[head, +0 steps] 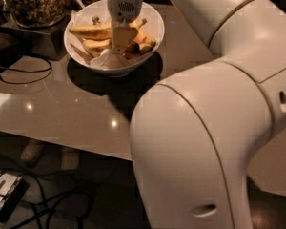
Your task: Pick banana from white bowl
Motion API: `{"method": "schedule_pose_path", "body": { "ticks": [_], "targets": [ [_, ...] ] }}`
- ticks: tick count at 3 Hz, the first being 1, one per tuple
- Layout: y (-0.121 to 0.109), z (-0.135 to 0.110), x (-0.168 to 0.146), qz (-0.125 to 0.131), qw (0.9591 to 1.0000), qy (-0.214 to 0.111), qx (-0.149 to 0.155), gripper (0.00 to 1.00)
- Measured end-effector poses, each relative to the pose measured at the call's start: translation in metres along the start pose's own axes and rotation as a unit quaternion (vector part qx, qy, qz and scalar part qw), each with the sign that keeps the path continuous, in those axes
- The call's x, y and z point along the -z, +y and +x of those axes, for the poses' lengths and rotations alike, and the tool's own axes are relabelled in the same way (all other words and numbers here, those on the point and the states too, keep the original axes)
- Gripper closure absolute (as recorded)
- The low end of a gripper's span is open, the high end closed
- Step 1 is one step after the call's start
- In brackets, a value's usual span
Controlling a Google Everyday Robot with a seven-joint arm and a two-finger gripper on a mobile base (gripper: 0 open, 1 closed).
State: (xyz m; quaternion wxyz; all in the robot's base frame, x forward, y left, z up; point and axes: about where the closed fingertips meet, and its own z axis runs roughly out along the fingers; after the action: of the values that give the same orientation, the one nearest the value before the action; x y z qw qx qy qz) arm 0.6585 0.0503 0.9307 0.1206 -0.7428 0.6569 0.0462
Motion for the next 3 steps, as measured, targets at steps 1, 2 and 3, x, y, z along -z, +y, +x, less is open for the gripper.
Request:
{"method": "schedule_pose_path", "body": {
  "ticks": [1,2,3],
  "targets": [
    [0.004,-0.009,0.01,0.013,0.9997,-0.003,0.018,1.0],
    [0.008,-0.017,0.014,0.017,0.9993,-0.005,0.033,1.0],
    [0.011,-0.024,0.014,0.018,0.9988,-0.003,0.045,1.0]
  ]
}}
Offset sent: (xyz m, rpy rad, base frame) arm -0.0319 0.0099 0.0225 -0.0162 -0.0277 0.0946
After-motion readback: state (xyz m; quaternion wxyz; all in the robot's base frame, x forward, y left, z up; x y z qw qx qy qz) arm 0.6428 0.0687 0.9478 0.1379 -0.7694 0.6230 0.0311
